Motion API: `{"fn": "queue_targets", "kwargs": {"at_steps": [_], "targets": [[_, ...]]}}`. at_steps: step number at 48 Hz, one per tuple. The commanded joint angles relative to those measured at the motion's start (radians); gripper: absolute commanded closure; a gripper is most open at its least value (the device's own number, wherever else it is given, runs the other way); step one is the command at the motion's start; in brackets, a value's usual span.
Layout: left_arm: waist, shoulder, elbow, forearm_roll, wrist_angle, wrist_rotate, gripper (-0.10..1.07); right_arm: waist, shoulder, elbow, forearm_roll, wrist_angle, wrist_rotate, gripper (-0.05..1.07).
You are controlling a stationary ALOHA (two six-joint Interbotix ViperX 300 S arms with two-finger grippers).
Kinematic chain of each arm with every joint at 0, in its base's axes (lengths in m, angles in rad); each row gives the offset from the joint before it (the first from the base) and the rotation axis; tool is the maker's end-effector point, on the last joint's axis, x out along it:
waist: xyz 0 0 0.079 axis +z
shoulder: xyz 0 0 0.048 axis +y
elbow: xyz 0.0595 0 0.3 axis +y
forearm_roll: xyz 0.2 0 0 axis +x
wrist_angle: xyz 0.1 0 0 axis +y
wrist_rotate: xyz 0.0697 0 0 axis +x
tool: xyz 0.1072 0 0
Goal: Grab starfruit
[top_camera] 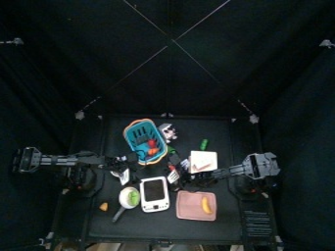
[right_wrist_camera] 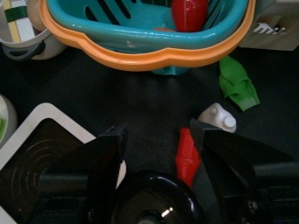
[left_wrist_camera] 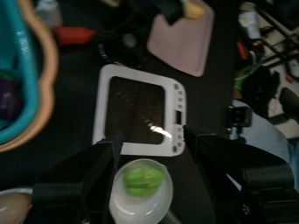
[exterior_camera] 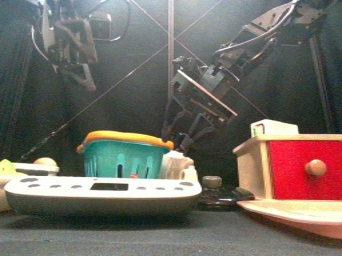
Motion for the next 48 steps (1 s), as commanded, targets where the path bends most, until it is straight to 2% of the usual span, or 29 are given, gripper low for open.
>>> {"fn": "queue_targets", "kwargs": {"at_steps": [1,3,8,15,20,21,29,37,43,48], "targets": [[0.017,0.0,-0.044,0.169,0.063,-0.084,0.06,-0.006,-0.021,-0.021,-0.003,0.0,0.0,0.11],[0.017,-0.002,-0.049,0.244,0.097,-0.167,0.06,-0.005,-0.02,-0.02,-0.003,-0.002,0.0,0.11],[-0.008,0.0,-0.041,0.357,0.152,-0.371,0.06,-0.005,-0.02,-0.017,-0.002,0.0,0.0,0.11],[-0.17,0.011,0.021,0.532,0.212,-0.686,0.06,-0.005,-0.02,-0.018,-0.002,-0.002,0.0,0.11],[-0.273,0.011,0.051,0.621,0.225,-0.896,0.06,-0.003,-0.02,-0.023,-0.002,0.0,0.0,0.11],[-0.301,0.012,0.057,0.64,0.225,-0.962,0.06,-0.003,-0.02,-0.023,-0.003,0.0,0.0,0.11],[-0.426,0.051,0.071,0.744,0.279,-1.227,0.06,-0.003,-0.021,-0.025,-0.002,-0.002,0.0,0.11],[-0.506,0.169,0.035,0.726,0.316,-1.365,0.06,-0.005,-0.023,-0.025,-0.009,-0.002,-0.002,0.11],[-0.545,0.273,-0.009,0.721,0.307,-1.373,0.04,-0.003,-0.029,-0.021,-0.018,-0.002,-0.002,0.11],[-0.574,0.324,-0.035,0.712,0.291,-1.385,0.04,-0.005,-0.029,-0.02,-0.018,-0.005,-0.002,0.11]]}}
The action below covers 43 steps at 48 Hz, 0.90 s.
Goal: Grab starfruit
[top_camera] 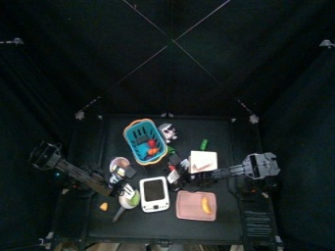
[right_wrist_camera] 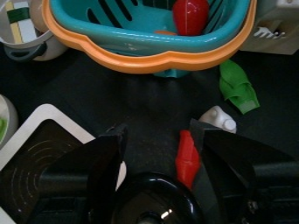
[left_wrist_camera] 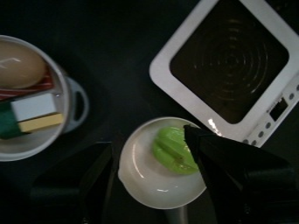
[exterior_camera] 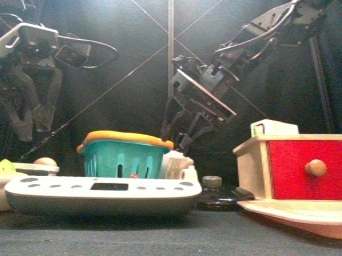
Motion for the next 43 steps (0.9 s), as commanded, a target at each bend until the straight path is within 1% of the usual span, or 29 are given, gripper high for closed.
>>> {"fn": "queue_targets", "kwargs": {"at_steps": [1,3,8,11,20,35,43], "targets": [[-0.028,0.04,-0.048,-0.014,-0.012,-0.014,0.04,-0.003,-0.029,-0.018,-0.006,-0.006,0.0,0.11],[-0.044,0.054,-0.051,-0.046,-0.02,-0.026,0.04,-0.002,-0.029,-0.018,-0.006,-0.014,0.0,0.11],[-0.06,0.094,-0.055,-0.127,-0.026,-0.061,0.04,0.0,-0.029,-0.021,-0.008,-0.028,0.0,0.11],[-0.064,0.117,-0.054,-0.146,-0.028,-0.08,0.04,0.0,-0.029,-0.025,-0.009,-0.029,0.0,0.11],[-0.071,0.178,-0.067,-0.143,-0.064,-0.087,0.04,0.0,-0.029,-0.025,-0.012,-0.029,0.0,0.11],[-0.069,0.196,-0.064,-0.137,-0.087,-0.097,0.04,0.002,-0.026,-0.021,0.002,-0.029,0.0,0.11],[-0.058,0.227,-0.066,-0.135,-0.087,-0.114,0.04,0.003,-0.026,-0.021,0.002,-0.029,0.0,0.11]]}}
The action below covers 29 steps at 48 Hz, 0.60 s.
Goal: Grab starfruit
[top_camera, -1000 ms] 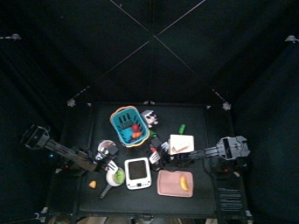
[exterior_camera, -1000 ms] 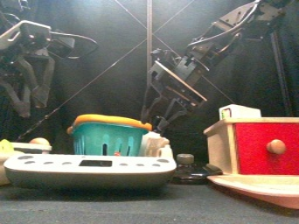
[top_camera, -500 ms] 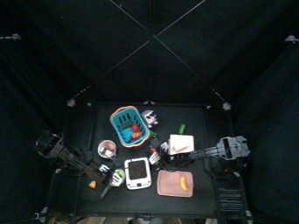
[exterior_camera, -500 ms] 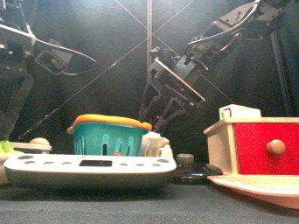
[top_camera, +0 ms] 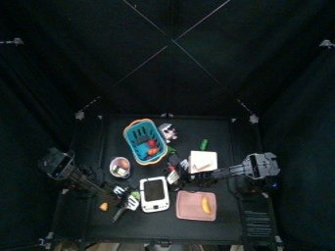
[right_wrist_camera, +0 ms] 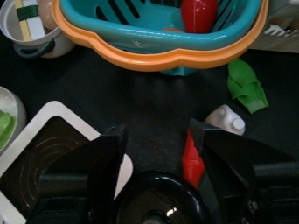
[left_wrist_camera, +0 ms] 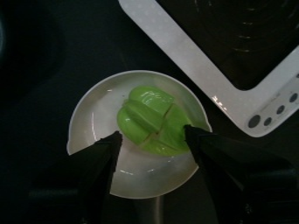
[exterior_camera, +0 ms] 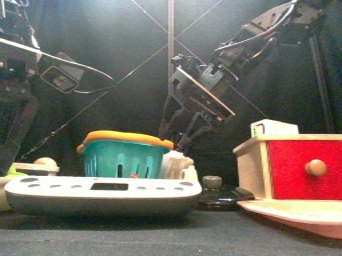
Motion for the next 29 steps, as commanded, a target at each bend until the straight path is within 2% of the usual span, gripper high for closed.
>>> {"fn": "queue_targets", "kwargs": {"at_steps": [1,7,29], "targets": [[0.009,0.011,-0.025,0.008,0.0,-0.003,0.04,0.0,-0.026,-0.021,0.0,0.0,-0.002,0.11],[0.034,0.025,-0.031,0.008,-0.002,-0.003,0.04,0.0,-0.025,-0.021,0.0,0.0,-0.002,0.11],[0.057,0.055,-0.017,0.008,-0.037,-0.003,0.06,0.0,-0.025,-0.025,0.0,0.0,-0.002,0.11]]}}
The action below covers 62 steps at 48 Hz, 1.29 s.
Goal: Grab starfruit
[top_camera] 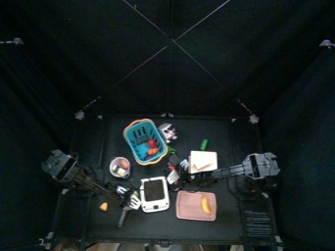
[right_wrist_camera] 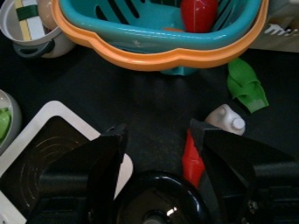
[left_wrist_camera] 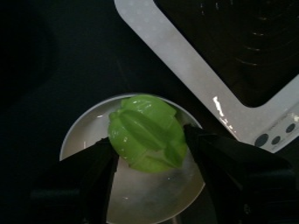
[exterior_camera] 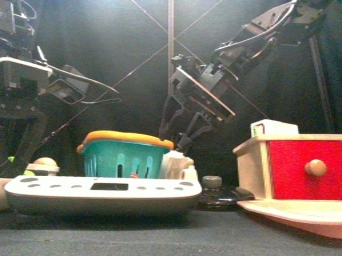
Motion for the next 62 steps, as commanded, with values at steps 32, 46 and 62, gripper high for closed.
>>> {"fn": "queue_targets", "kwargs": {"at_steps": [32,46,62], "targets": [[0.005,-0.098,0.002,0.018,0.061,0.009,0.28,0.002,-0.025,-0.025,-0.003,-0.002,0.0,0.11],[-0.006,-0.149,0.008,0.032,0.112,0.008,0.28,0.003,-0.029,-0.021,-0.003,-0.002,0.0,0.11],[-0.008,-0.15,0.005,0.041,0.115,0.014,0.28,0.003,-0.035,-0.02,-0.005,0.005,0.0,0.11]]}}
